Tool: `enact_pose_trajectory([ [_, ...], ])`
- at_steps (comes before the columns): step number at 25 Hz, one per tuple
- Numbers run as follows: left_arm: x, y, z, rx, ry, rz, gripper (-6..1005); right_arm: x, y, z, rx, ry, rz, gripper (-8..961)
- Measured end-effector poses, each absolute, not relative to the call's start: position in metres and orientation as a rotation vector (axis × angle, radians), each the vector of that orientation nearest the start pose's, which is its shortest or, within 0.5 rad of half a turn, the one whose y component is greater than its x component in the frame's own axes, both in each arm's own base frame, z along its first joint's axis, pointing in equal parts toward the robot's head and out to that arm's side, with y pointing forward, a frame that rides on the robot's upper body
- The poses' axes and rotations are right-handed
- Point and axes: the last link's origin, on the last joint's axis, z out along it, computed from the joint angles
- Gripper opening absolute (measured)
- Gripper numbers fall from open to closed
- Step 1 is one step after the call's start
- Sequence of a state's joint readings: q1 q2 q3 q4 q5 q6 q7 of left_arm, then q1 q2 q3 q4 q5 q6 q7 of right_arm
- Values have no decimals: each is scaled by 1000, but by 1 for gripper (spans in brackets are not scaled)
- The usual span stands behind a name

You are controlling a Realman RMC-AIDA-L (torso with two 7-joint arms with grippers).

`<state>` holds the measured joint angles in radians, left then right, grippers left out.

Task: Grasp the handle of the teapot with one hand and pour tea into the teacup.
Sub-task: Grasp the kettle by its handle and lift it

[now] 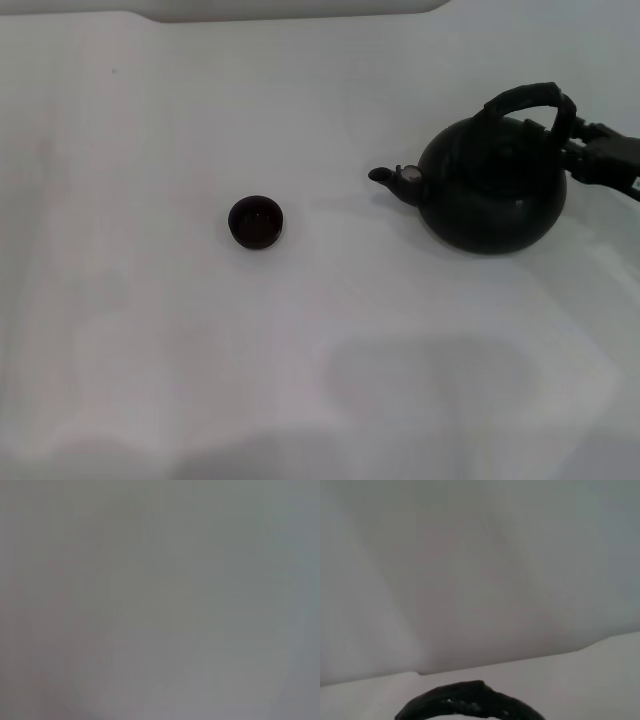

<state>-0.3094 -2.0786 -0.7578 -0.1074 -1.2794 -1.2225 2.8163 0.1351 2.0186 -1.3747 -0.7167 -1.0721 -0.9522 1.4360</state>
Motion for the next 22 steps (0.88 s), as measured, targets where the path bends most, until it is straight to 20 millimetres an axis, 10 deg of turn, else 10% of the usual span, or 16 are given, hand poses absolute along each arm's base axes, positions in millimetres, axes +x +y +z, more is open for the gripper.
enact_pose_trajectory([
  [7,-401,273,28,-1146,-827,-728,877,334,302,-2,-2058,1111,791,797],
  [22,-402,272,28,-1143,-824,-729,876,332,302,-5,-2068,1119,796,413],
])
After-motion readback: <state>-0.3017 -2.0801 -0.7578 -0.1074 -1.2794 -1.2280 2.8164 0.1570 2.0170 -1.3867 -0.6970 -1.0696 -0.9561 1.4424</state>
